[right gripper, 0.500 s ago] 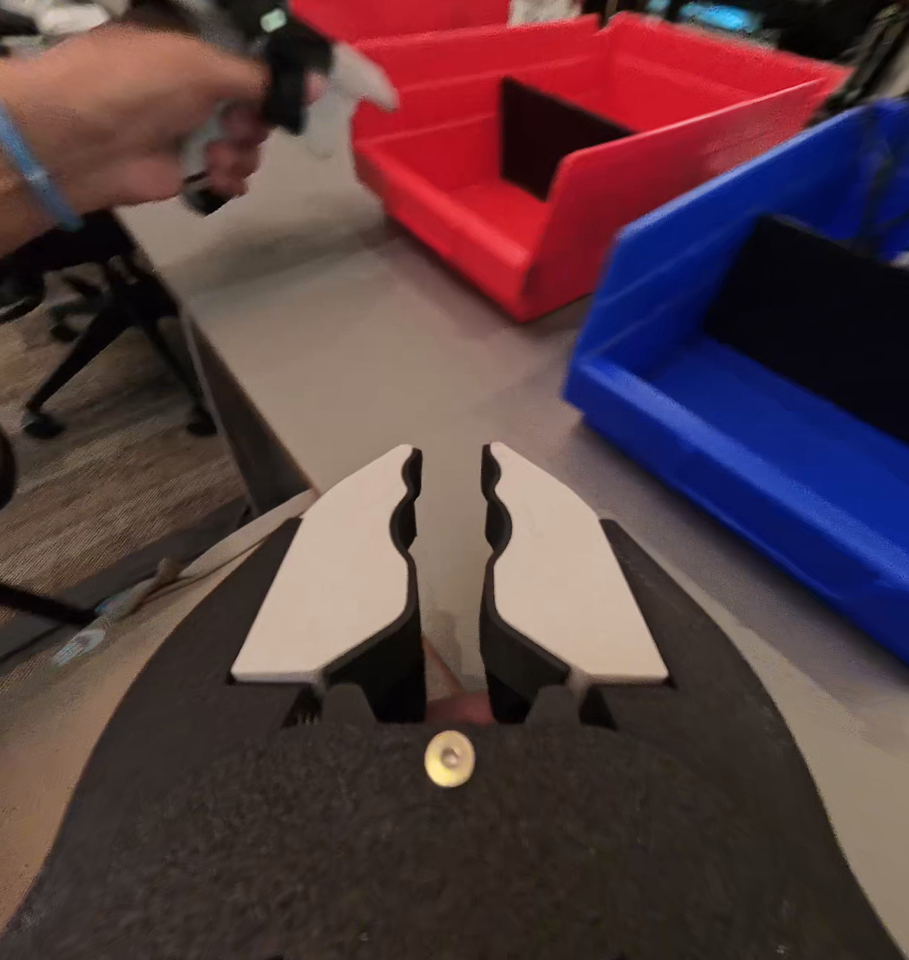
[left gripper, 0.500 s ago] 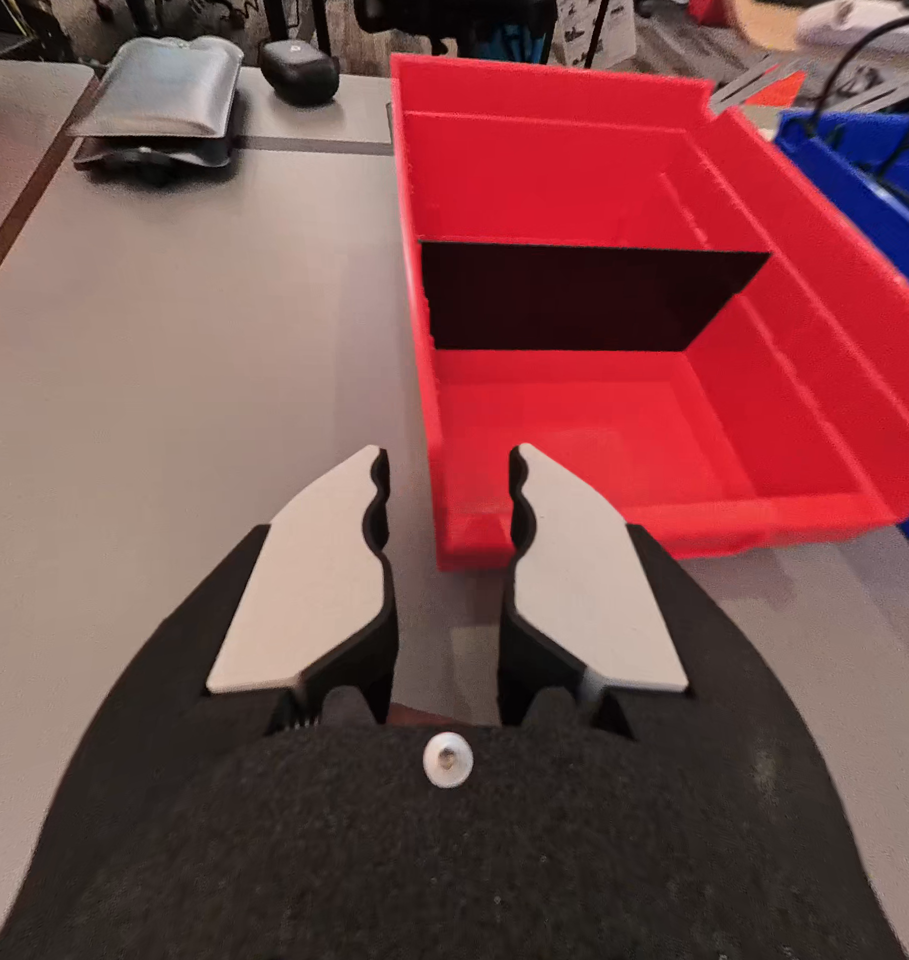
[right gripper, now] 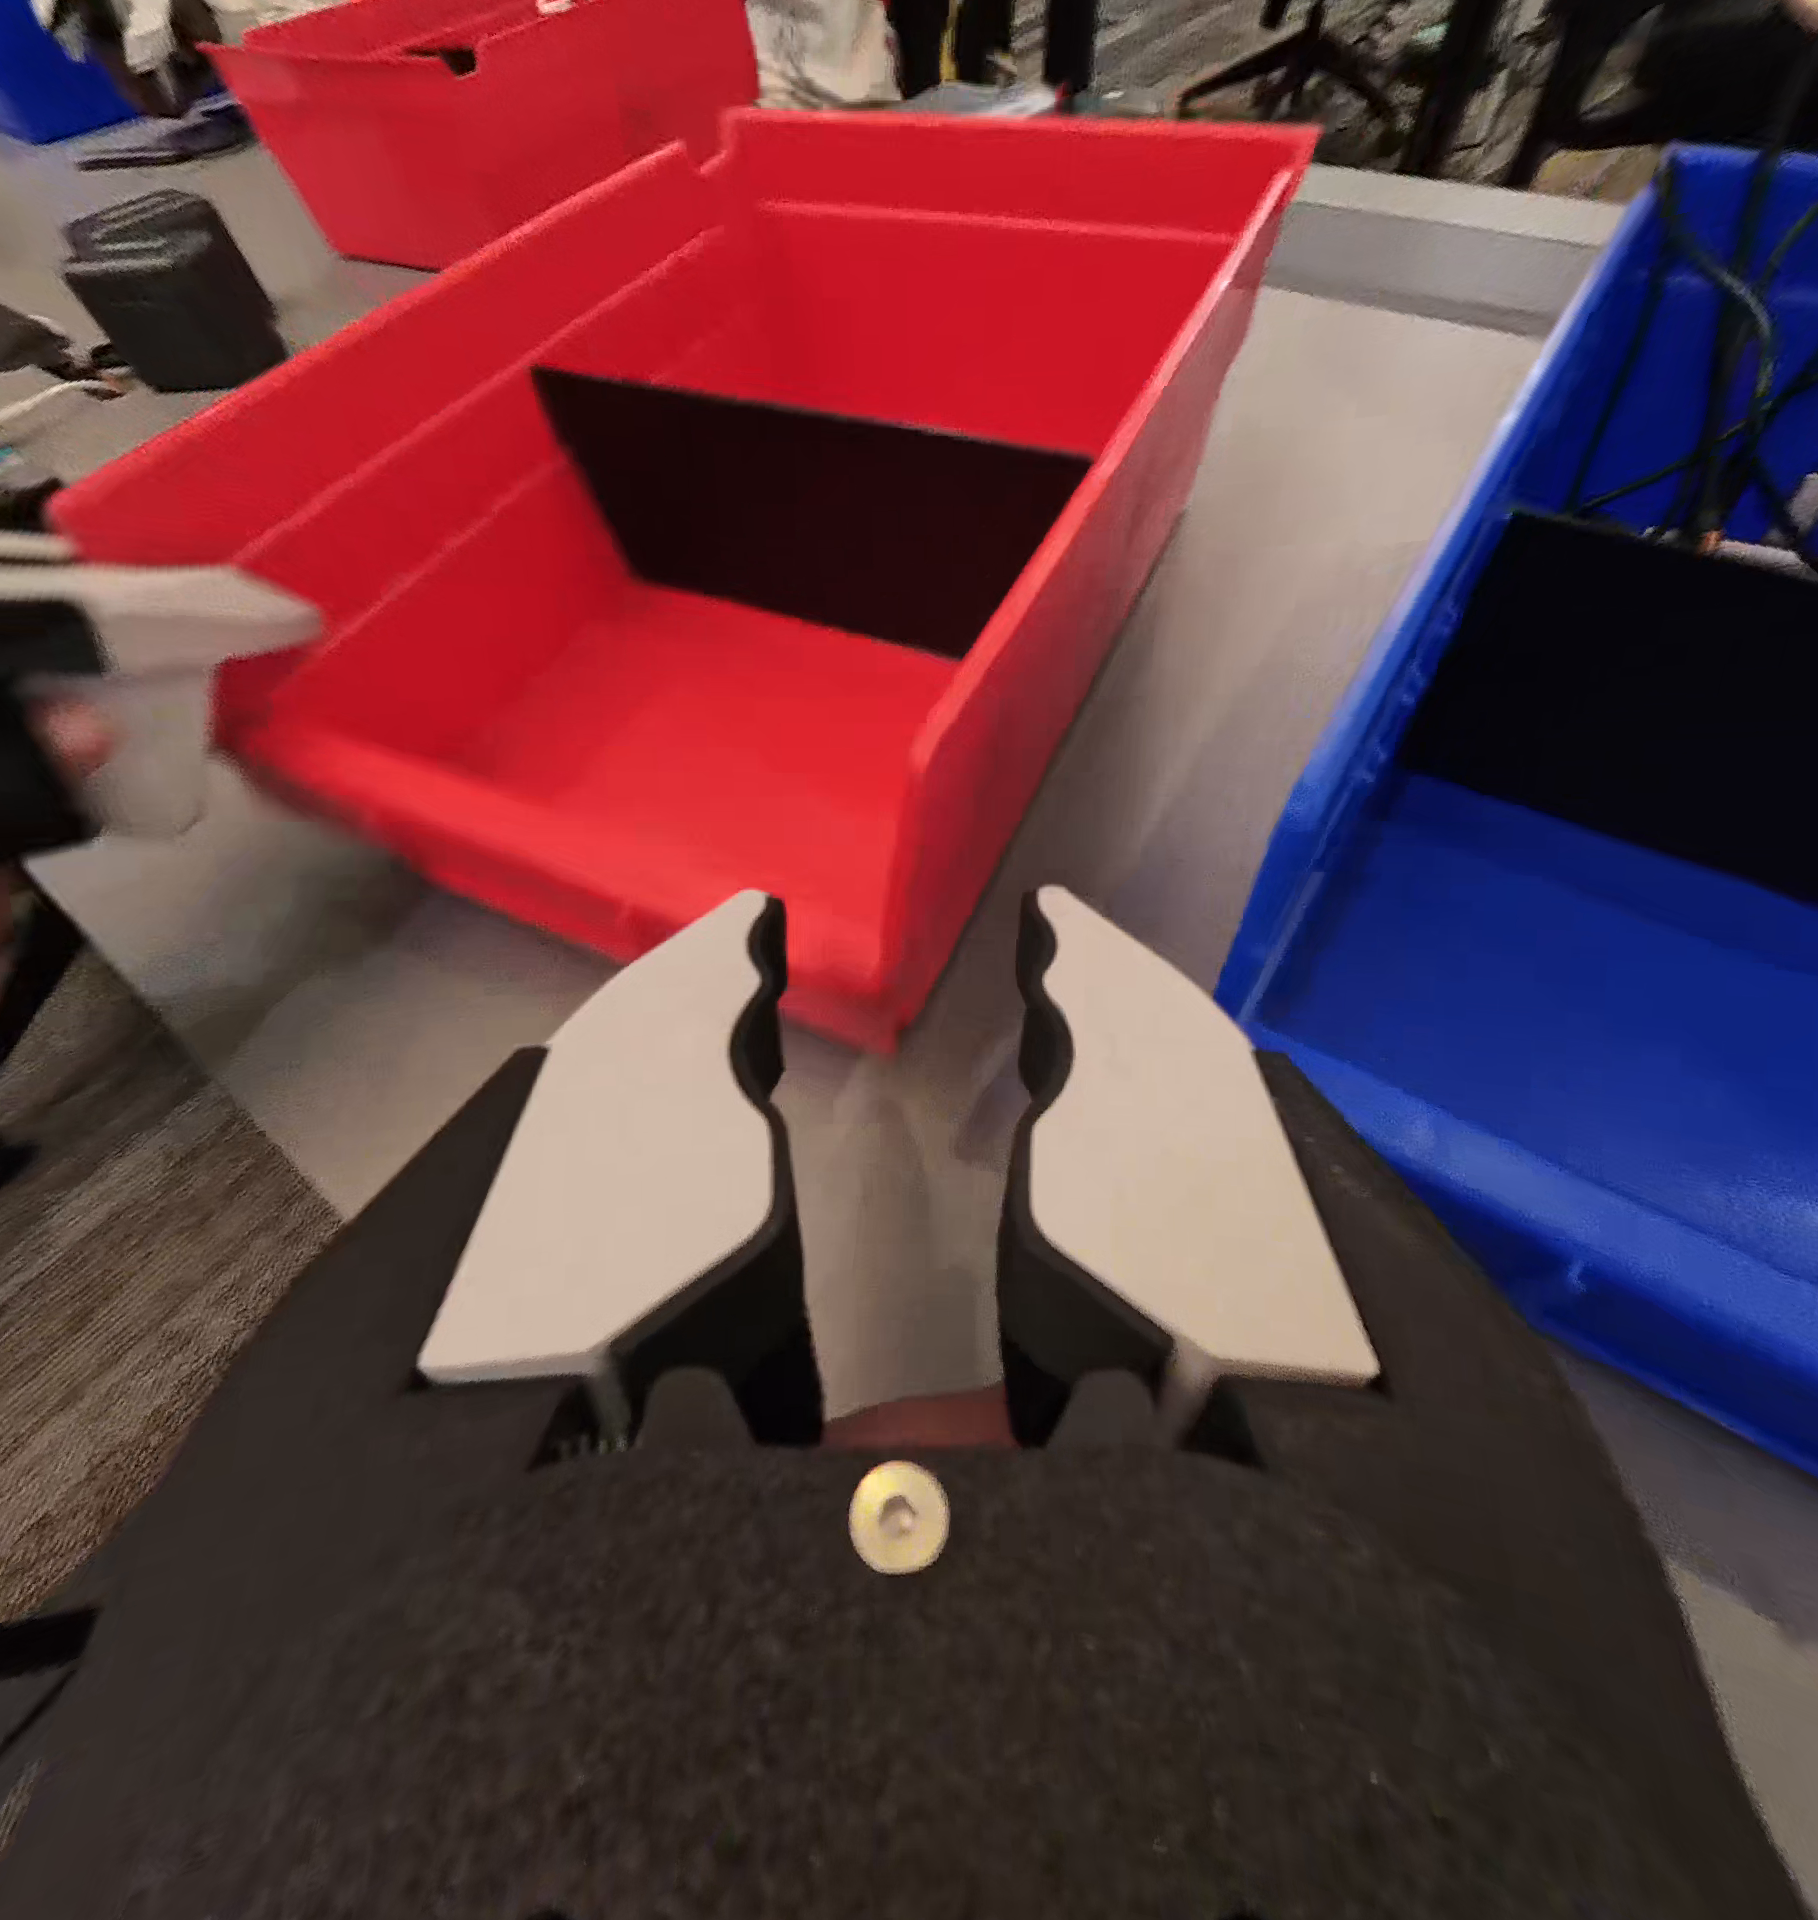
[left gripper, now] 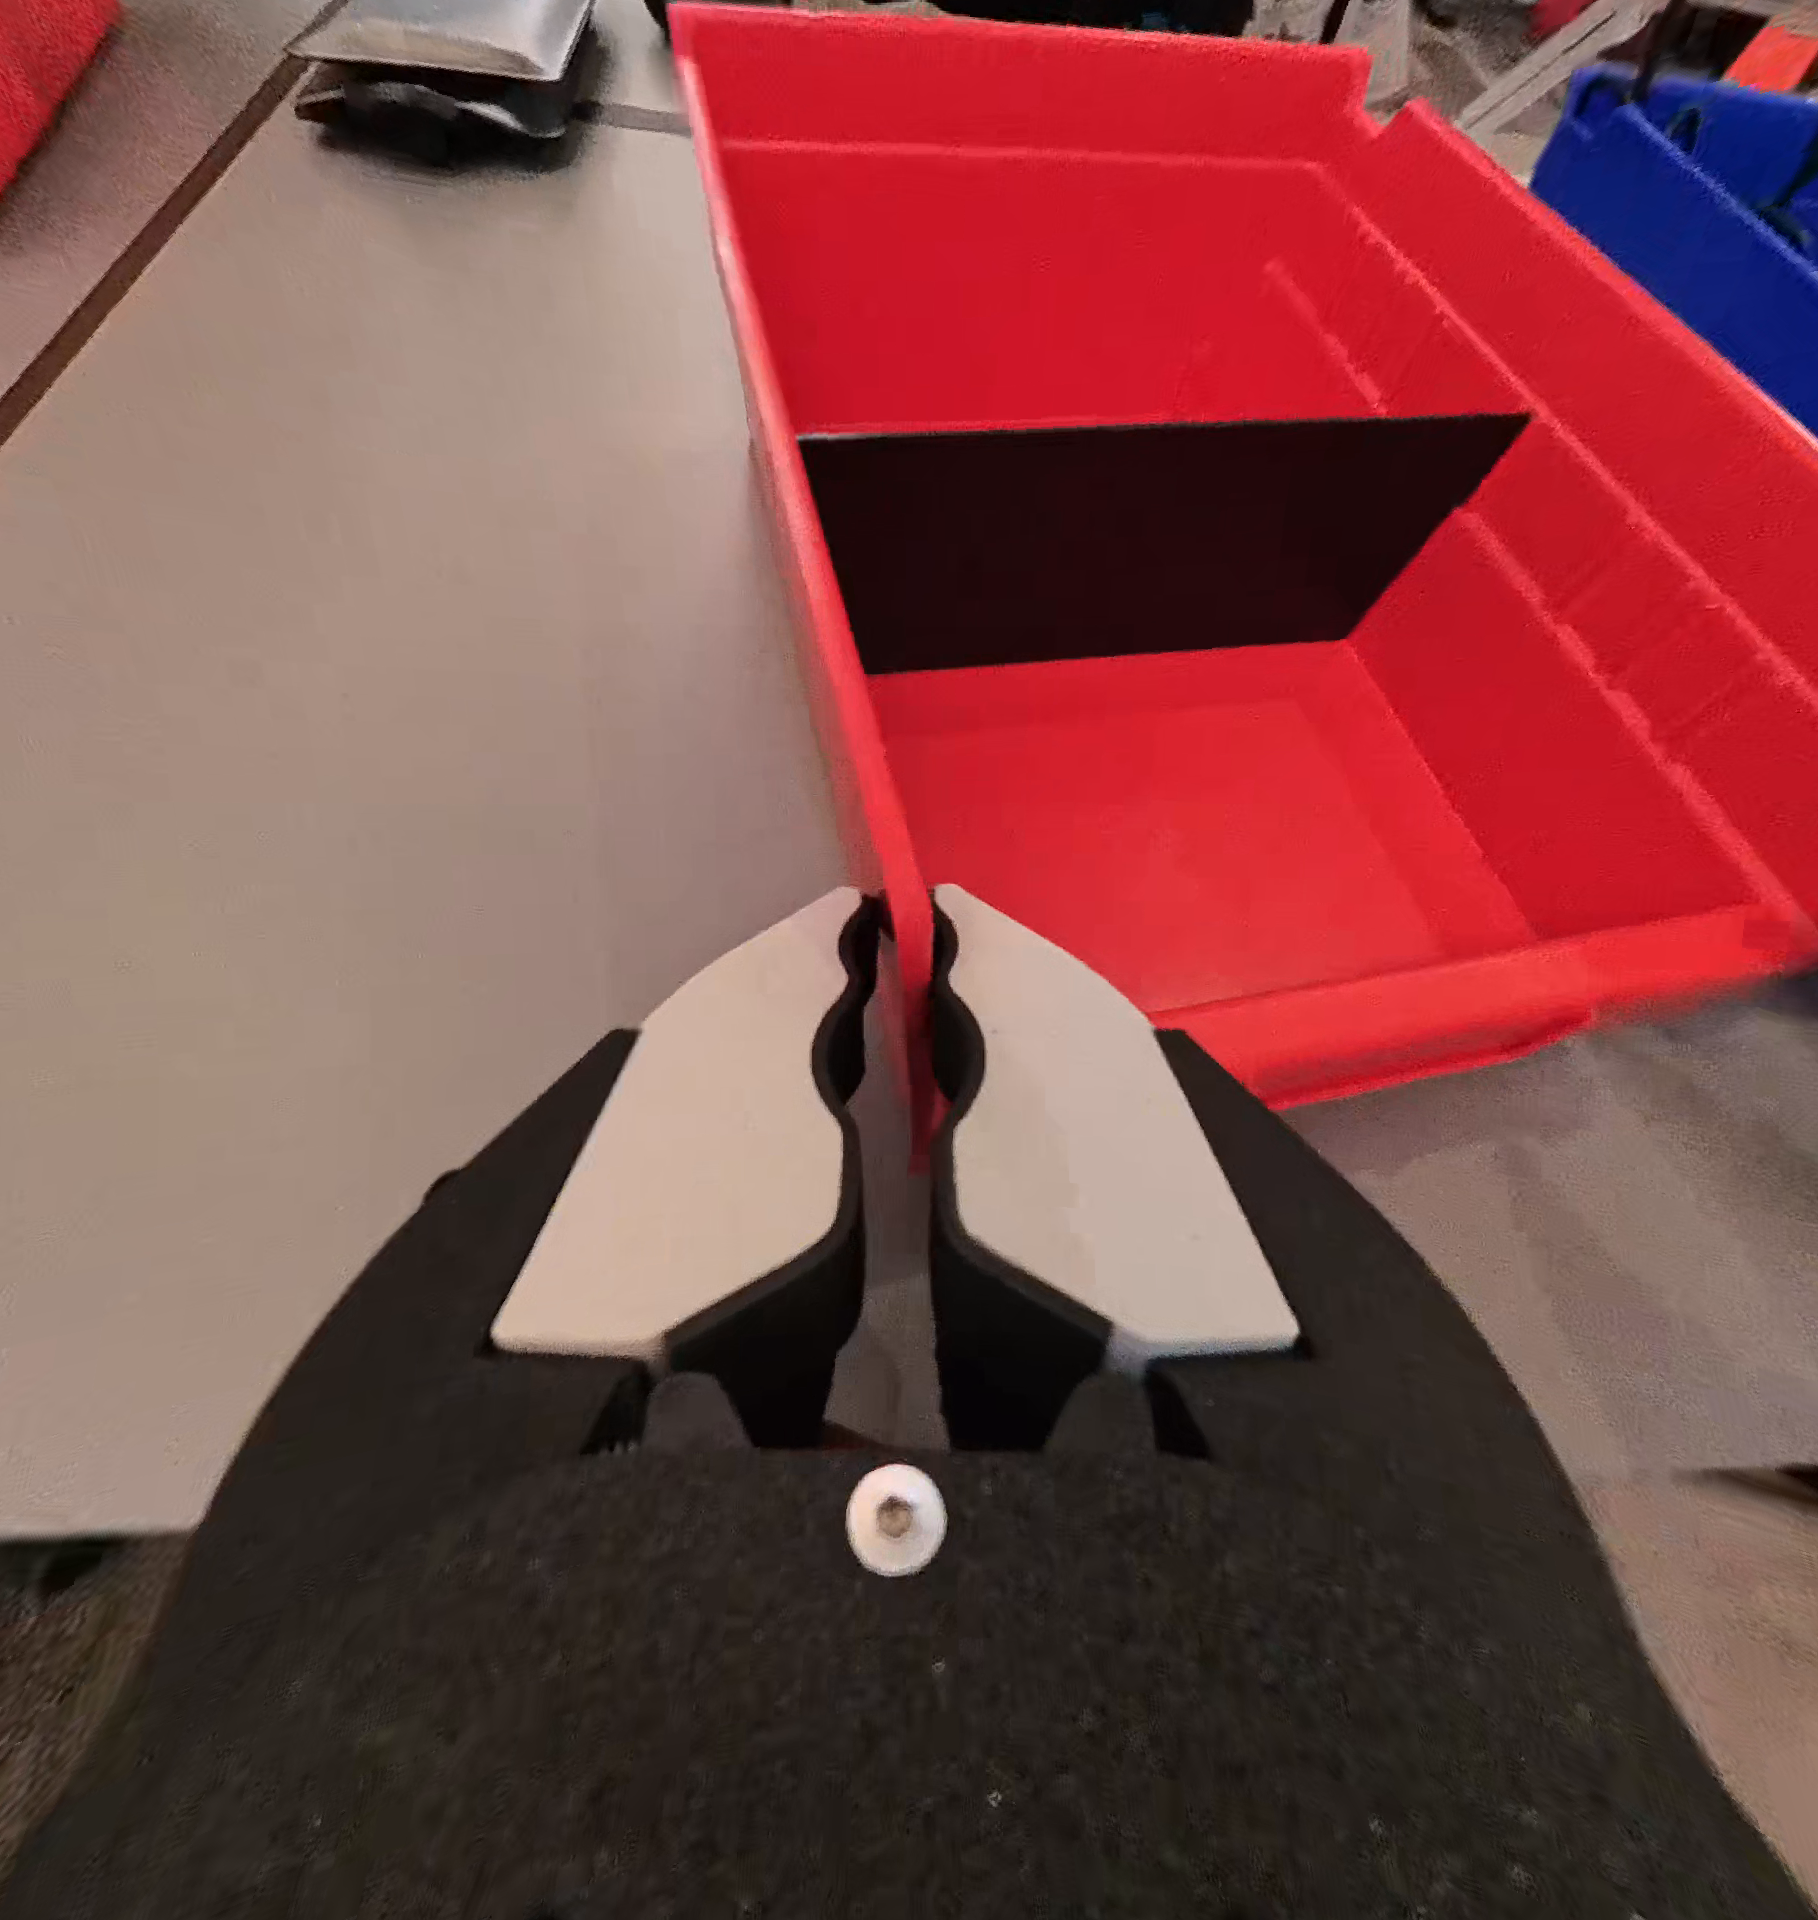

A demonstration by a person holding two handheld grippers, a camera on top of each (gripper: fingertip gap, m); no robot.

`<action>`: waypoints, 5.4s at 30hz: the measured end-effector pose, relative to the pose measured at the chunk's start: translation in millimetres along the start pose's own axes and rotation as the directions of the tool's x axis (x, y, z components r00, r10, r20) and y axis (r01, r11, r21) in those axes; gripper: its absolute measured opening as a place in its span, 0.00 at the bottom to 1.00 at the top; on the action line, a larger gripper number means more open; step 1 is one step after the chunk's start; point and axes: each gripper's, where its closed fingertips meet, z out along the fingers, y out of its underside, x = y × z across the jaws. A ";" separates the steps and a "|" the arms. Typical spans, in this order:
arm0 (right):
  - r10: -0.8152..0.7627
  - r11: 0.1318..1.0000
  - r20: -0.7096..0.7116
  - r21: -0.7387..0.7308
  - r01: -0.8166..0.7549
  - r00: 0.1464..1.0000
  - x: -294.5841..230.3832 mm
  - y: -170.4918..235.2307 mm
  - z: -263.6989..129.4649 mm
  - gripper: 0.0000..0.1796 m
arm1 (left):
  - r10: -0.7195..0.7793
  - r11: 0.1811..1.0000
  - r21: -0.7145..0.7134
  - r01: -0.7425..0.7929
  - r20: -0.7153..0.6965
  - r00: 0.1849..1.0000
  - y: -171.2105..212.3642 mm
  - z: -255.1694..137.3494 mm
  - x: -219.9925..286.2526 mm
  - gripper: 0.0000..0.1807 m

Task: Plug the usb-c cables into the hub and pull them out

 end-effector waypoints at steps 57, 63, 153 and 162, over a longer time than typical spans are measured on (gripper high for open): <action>0.093 0.978 -0.638 -0.085 -0.190 0.764 531.6 95.5 -286.3 0.17 | 0.336 0.930 0.126 -0.346 -0.675 0.656 2.3 83.0 612.1 0.20; 0.029 0.999 -0.676 0.003 -0.037 0.736 508.7 19.4 -322.6 0.24 | 0.434 0.901 0.307 -0.308 -0.660 0.613 -45.0 18.7 517.8 0.24; 0.124 0.990 -0.318 0.097 -0.098 0.940 293.8 73.3 -211.9 0.23 | 0.012 1.000 0.016 -0.013 0.072 0.997 -45.7 61.3 -25.4 0.02; 0.207 0.975 -0.138 0.116 -0.192 0.969 263.7 73.8 -212.0 0.26 | -0.036 0.989 0.148 0.009 0.177 0.984 -62.7 11.6 -38.5 0.19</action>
